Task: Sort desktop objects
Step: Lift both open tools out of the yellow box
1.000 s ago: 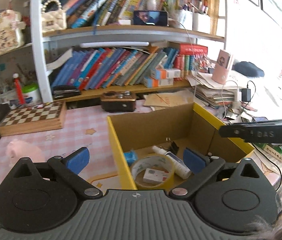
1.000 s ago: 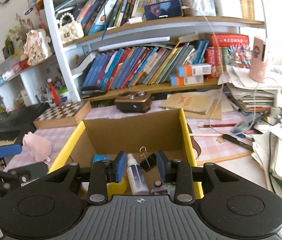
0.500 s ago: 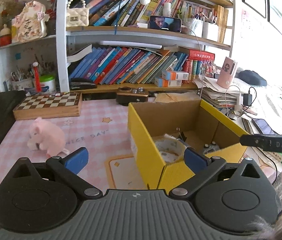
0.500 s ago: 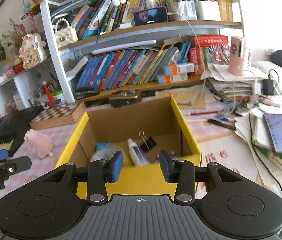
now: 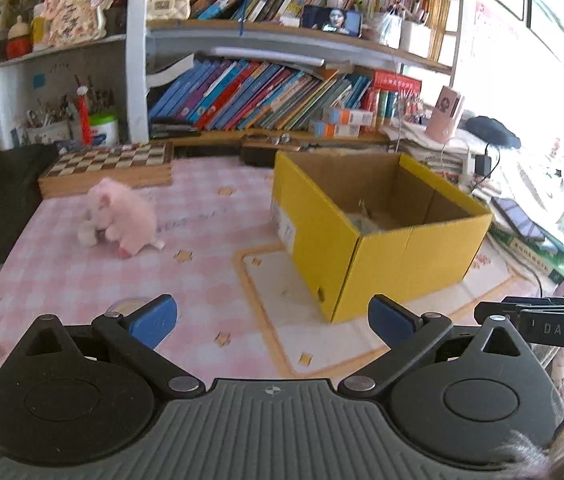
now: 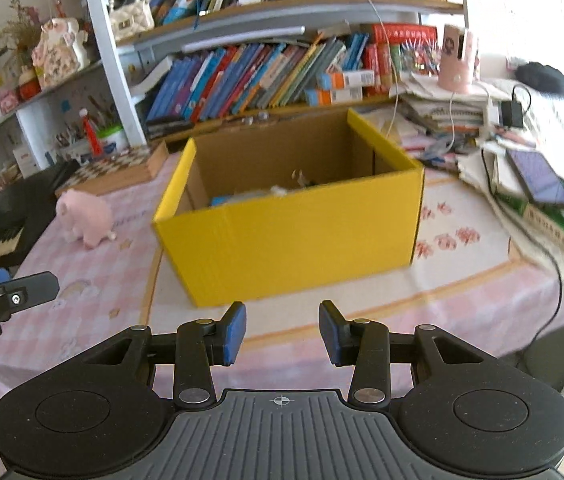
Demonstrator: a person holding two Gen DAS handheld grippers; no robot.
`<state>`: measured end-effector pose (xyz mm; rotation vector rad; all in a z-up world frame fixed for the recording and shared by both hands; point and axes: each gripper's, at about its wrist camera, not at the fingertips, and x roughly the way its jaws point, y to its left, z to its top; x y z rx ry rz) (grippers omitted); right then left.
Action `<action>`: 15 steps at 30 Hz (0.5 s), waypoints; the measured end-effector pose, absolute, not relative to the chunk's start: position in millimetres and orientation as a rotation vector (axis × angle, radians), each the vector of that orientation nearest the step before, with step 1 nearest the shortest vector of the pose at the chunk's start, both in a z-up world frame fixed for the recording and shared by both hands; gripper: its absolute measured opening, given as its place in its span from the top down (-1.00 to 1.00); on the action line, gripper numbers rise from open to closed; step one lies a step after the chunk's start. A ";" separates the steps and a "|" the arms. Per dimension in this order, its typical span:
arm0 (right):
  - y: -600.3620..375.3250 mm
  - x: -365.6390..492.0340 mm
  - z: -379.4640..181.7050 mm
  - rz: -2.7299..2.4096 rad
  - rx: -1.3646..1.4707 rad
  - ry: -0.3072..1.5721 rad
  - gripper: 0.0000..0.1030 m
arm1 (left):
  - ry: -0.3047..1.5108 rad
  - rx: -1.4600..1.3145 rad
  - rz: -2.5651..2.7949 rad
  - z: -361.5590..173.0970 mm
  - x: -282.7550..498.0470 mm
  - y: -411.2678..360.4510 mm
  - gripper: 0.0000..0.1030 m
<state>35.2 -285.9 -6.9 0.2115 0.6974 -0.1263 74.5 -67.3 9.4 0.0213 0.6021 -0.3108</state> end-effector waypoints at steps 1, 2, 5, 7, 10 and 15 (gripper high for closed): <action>-280.0 33.8 -7.7 -0.127 0.209 0.703 0.21 | 0.617 0.025 -0.312 6.8 72.7 -64.0 -1.00; -273.6 32.5 -9.0 -0.125 0.208 0.710 0.21 | 0.636 0.031 -0.314 4.2 71.4 -60.0 -1.00; -257.3 28.6 -11.3 -0.117 0.207 0.725 0.21 | 0.652 0.039 -0.315 1.5 67.6 -47.2 -1.00; -247.2 25.7 -12.6 -0.112 0.207 0.733 0.21 | 0.652 0.037 -0.317 1.1 64.0 -37.2 -1.00; -234.7 21.5 -14.3 -0.109 0.213 0.740 0.11 | 0.658 0.044 -0.321 -0.3 59.1 -25.9 -1.00; -213.8 18.3 -15.9 -0.092 0.210 0.754 0.09 | 0.683 0.061 -0.330 -4.4 50.5 -10.2 -1.00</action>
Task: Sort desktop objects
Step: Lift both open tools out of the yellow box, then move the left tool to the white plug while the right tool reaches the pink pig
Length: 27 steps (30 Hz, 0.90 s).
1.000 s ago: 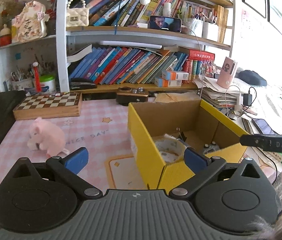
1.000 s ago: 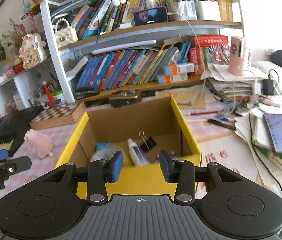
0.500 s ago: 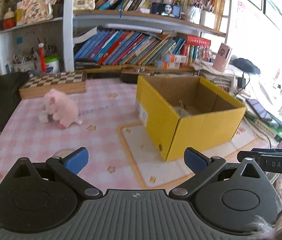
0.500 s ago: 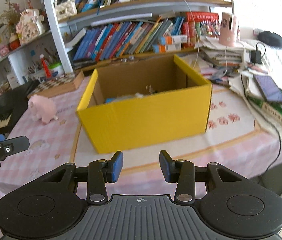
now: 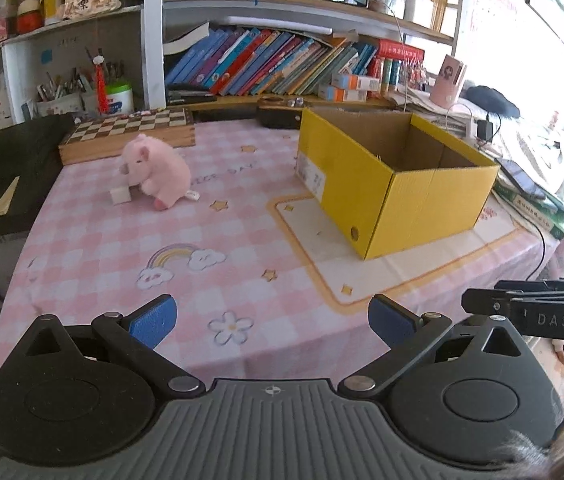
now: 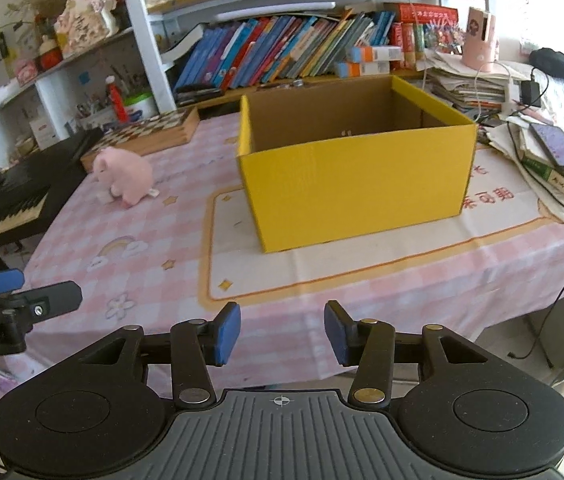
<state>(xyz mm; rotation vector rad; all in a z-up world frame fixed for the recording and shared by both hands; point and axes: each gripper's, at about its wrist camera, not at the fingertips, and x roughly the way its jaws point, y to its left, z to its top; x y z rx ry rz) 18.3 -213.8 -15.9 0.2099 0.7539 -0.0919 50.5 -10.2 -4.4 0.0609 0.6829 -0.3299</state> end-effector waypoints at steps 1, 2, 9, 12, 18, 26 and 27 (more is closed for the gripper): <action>-209.8 18.3 -16.1 -0.086 0.206 0.757 0.08 | 0.687 0.062 -0.331 -5.1 49.3 -7.3 -1.00; -205.3 18.1 -16.2 -0.081 0.202 0.759 0.08 | 0.692 0.062 -0.332 -5.8 47.9 -3.7 -1.00; -176.8 17.9 -15.7 -0.035 0.167 0.768 -0.04 | 0.693 0.059 -0.321 -7.2 38.6 18.4 -1.00; -165.7 18.6 -15.0 -0.013 0.152 0.769 -0.05 | 0.689 0.051 -0.308 -6.8 35.6 29.0 -1.00; -143.9 21.0 -13.6 0.036 0.116 0.770 -0.06 | 0.686 0.026 -0.266 -5.4 31.9 49.6 -1.00; -124.9 25.9 -13.1 0.078 0.103 0.768 -0.06 | 0.666 0.017 -0.226 -3.5 23.3 70.6 -1.00; -121.4 26.7 -12.8 0.085 0.097 0.765 -0.06 | 0.664 0.014 -0.219 -3.1 22.3 73.7 -1.00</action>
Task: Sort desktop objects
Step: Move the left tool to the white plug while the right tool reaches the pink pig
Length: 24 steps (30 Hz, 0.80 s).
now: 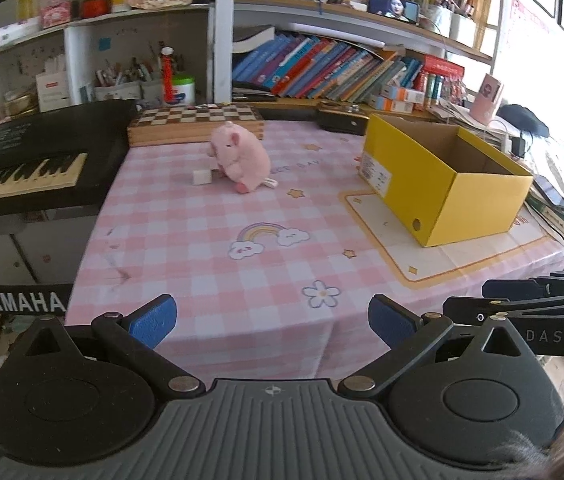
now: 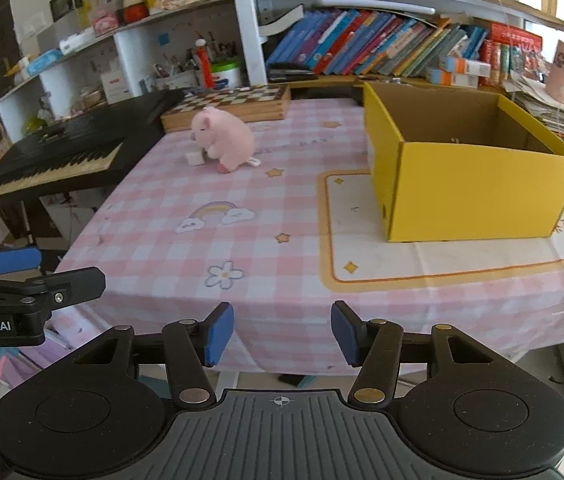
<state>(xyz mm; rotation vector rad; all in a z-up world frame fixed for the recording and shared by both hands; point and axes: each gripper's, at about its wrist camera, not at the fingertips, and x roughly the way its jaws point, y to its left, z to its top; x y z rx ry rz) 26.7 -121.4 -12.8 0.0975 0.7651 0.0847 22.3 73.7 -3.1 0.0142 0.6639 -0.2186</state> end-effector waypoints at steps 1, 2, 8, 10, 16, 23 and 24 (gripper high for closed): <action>-118.5 27.3 -12.6 0.090 0.094 0.763 -0.06 | 0.662 0.012 -0.213 -2.9 21.7 76.3 -1.00; -115.6 27.9 -12.2 0.095 0.090 0.760 -0.06 | 0.660 0.011 -0.206 -2.4 20.6 79.3 -1.00; -101.7 37.6 -7.1 0.141 0.093 0.739 -0.07 | 0.634 0.015 -0.153 4.2 14.2 96.5 -1.00; -95.4 40.3 -5.3 0.164 0.081 0.733 -0.07 | 0.629 0.005 -0.132 5.9 13.4 103.0 -1.00; -84.2 46.6 -3.9 0.196 0.055 0.724 -0.07 | 0.629 0.000 -0.116 7.1 15.6 110.2 -1.00; -81.3 58.4 -5.5 0.217 0.025 0.730 -0.07 | 0.635 -0.013 -0.111 4.0 27.6 110.1 -1.00; -81.4 61.4 -5.6 0.219 0.021 0.730 -0.07 | 0.636 -0.014 -0.111 3.3 30.0 109.0 -1.00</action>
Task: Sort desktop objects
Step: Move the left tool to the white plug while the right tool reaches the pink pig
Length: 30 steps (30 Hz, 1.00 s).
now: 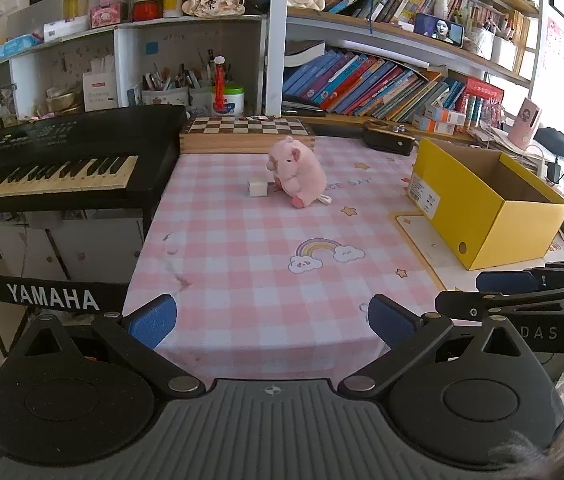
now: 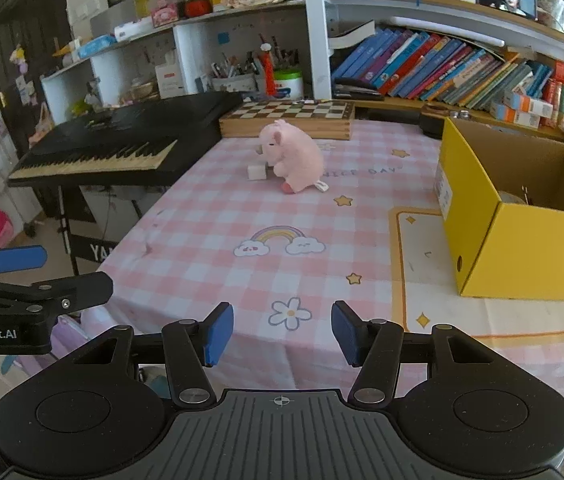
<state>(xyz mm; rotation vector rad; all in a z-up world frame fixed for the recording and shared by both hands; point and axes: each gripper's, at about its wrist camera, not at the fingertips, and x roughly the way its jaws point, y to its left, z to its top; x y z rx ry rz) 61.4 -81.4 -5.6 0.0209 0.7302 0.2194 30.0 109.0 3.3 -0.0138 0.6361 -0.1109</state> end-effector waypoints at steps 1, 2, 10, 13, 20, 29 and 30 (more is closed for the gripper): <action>-81.3 63.8 -5.9 0.222 0.018 0.731 -0.07 | 0.637 -0.014 -0.111 2.8 32.9 108.2 -1.00; -82.0 67.1 -6.2 0.224 0.017 0.730 -0.07 | 0.638 -0.014 -0.110 2.4 36.7 107.0 -1.00; -94.5 107.7 -6.1 0.246 0.014 0.730 -0.07 | 0.645 -0.023 -0.099 0.7 70.7 98.4 -1.00; -100.2 124.4 -8.2 0.253 0.016 0.740 -0.07 | 0.649 -0.031 -0.092 -0.7 85.6 94.4 -1.00; -112.1 163.5 -11.8 0.273 0.045 0.750 -0.07 | 0.657 -0.061 -0.040 -3.0 123.6 89.7 -1.00; -112.4 209.3 -14.5 0.339 0.038 0.756 -0.08 | 0.658 -0.075 0.041 -2.8 162.4 90.1 -1.00; -112.0 214.1 -14.4 0.344 0.038 0.754 -0.11 | 0.660 -0.074 0.048 -3.4 165.7 90.5 -1.00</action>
